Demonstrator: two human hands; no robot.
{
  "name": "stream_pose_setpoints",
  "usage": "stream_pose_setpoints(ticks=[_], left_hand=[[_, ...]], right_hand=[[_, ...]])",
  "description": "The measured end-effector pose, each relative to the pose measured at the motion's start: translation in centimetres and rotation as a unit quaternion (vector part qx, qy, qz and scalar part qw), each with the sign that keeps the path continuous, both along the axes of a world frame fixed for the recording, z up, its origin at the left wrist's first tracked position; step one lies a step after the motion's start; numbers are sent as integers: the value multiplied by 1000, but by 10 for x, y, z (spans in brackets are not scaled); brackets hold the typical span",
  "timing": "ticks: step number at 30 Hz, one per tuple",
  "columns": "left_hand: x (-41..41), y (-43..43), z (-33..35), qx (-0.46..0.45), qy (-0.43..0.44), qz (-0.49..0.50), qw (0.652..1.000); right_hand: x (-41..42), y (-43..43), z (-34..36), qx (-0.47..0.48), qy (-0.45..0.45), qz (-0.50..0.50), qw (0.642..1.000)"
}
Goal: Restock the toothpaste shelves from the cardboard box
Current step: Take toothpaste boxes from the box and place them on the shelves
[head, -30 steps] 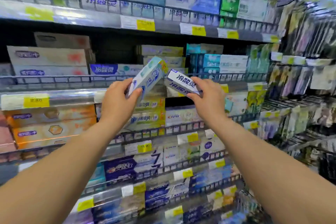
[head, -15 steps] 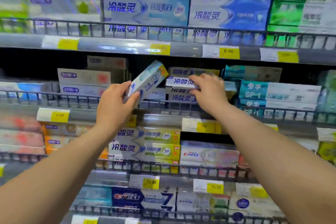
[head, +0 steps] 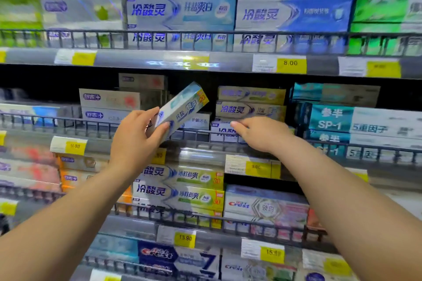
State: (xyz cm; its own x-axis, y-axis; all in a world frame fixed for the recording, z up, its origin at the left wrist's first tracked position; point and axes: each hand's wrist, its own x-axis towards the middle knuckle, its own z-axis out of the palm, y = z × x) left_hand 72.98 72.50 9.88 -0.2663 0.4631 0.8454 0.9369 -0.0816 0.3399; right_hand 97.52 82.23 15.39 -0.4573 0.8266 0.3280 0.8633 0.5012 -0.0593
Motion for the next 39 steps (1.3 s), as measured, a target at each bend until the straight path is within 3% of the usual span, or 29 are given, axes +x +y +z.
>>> stream_pose_setpoints(ticks=[5,8,11,14,19,24,28,31,35,39], left_hand=[[12,-6,-4,-3,-5,4,1000],[19,-9,-4,-4,7,5,1000],[32,-7,5,11,55,-9,998],[54,9,23,30,155,-6,987],[103,40,41,4,219,-7,976],[127,70,46,-150,216,5,965],[132,91,51,-249,144,-86,954],[139,98,57,-249,90,-187,946],[152,106,54,-218,100,-139,961],[156,103,49,-191,57,-133,971]], right_hand=[[-2,-1,0,-54,-53,-20,997],[-6,6,2,-71,-24,-16,997],[12,-1,-5,92,54,21,994],[46,-9,-20,273,135,61,951],[105,-3,-39,287,195,-19,938],[123,-2,-44,252,196,-38,947],[124,-2,-40,253,194,-31,947],[120,1,-41,260,199,-21,945],[115,4,-43,264,188,-17,946],[113,5,-42,259,191,-5,947]])
